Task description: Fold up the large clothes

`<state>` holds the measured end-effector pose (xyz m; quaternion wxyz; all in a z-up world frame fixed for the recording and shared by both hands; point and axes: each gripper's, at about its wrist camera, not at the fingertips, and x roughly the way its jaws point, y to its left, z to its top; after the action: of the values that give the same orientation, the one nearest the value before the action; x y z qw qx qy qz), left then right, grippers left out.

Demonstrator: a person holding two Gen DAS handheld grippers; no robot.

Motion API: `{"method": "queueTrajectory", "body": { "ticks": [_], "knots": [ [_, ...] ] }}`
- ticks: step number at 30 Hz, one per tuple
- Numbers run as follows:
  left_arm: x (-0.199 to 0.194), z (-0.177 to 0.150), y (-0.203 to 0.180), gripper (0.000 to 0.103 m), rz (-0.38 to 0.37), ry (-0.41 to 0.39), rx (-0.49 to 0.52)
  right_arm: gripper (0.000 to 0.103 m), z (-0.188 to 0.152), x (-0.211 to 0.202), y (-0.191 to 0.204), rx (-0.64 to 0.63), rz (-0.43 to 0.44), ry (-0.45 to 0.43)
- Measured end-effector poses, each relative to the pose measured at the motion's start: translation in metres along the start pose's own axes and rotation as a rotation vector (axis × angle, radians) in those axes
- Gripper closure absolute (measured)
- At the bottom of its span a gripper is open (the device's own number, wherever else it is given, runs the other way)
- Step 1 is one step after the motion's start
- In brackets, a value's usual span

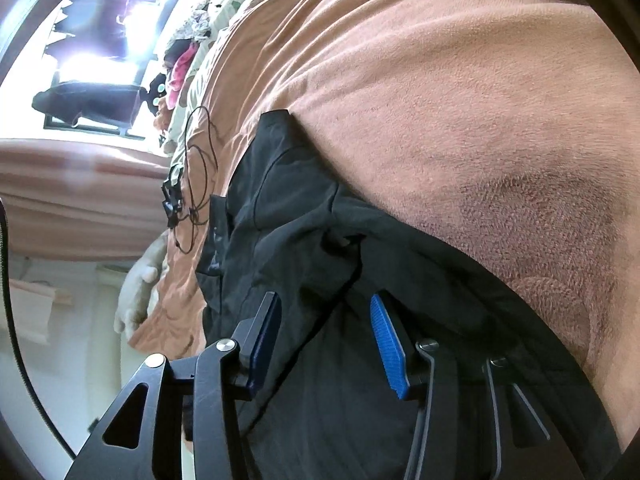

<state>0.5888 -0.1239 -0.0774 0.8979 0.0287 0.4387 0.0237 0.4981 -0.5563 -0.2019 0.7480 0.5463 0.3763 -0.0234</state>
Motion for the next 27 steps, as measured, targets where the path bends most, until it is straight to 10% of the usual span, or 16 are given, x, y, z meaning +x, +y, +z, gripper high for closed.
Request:
{"method": "queueTrajectory", "body": {
  "ticks": [24,27],
  "knots": [
    [0.110,-0.027,0.036,0.040,-0.212,0.271,-0.194,0.055,0.000,-0.001,-0.001,0.002,-0.026,-0.013],
    [0.107,-0.025,0.035,0.059,-0.186,0.257,-0.175,0.055,0.000,-0.002,-0.001,0.005,-0.027,-0.018]
  ]
}}
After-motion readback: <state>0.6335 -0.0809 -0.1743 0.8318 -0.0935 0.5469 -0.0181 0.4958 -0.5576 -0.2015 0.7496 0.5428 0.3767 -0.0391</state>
